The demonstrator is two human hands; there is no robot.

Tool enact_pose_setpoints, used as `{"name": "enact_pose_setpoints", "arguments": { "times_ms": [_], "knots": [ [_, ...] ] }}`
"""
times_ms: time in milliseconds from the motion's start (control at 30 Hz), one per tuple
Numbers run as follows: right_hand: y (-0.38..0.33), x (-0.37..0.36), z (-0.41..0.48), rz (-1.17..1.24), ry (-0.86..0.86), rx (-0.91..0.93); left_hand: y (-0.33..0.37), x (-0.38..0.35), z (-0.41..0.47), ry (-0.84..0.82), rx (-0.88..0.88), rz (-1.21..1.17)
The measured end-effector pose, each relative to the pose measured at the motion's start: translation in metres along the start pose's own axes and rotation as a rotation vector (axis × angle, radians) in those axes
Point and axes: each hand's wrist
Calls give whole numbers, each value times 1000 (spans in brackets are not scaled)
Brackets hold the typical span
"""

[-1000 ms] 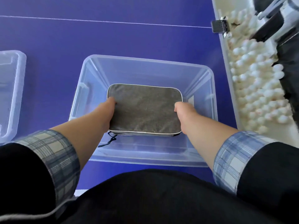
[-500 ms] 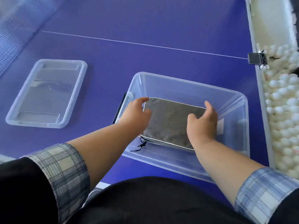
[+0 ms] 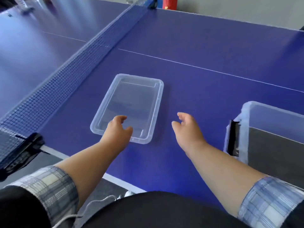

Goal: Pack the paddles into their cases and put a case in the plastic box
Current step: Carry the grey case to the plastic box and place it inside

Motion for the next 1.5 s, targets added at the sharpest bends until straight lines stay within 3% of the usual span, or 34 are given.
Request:
{"name": "enact_pose_setpoints", "arguments": {
  "times_ms": [100,233,433,600,733,833,967,1133,1200,1300,1333,1400,1467,1500],
  "knots": [
    [-1,-62,20,59,-161,-303,-68,60,24,2,162,53],
    [0,-105,39,63,-160,-486,-126,104,52,-52,342,58],
    [4,-140,62,139,-85,-576,-128,97,94,-265,249,134],
    [6,-141,69,283,-8,-588,-122,99,110,-278,382,184],
    [2,-127,62,479,115,-587,-116,111,104,-279,350,-13],
    [-9,-115,57,826,182,-471,-90,116,100,-256,346,-435],
    [-38,-95,47,1254,378,-363,-34,107,86,-255,172,-646],
    [-77,-79,34,1446,348,-289,47,78,50,-409,-22,-646],
    [-83,-60,24,1467,408,-243,72,68,37,-437,-80,-496],
    [-79,-16,0,1352,518,-169,98,57,20,-340,-145,-189],
    [-76,0,-10,1275,547,-141,101,52,16,-309,-263,-41],
    [-66,30,-31,1130,600,-110,106,44,2,-256,-684,321],
    [-51,58,-52,1043,635,-107,118,38,-11,-344,-1041,510],
    [-44,71,-64,1019,640,-103,127,34,-18,-417,-1136,565]
  ]
}}
Point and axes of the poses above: each hand's wrist, its own z-axis towards the middle knuckle, its own x-axis out of the back of the hand, y = z × x, and after that the axes turned 11 degrees about -y, right-handed
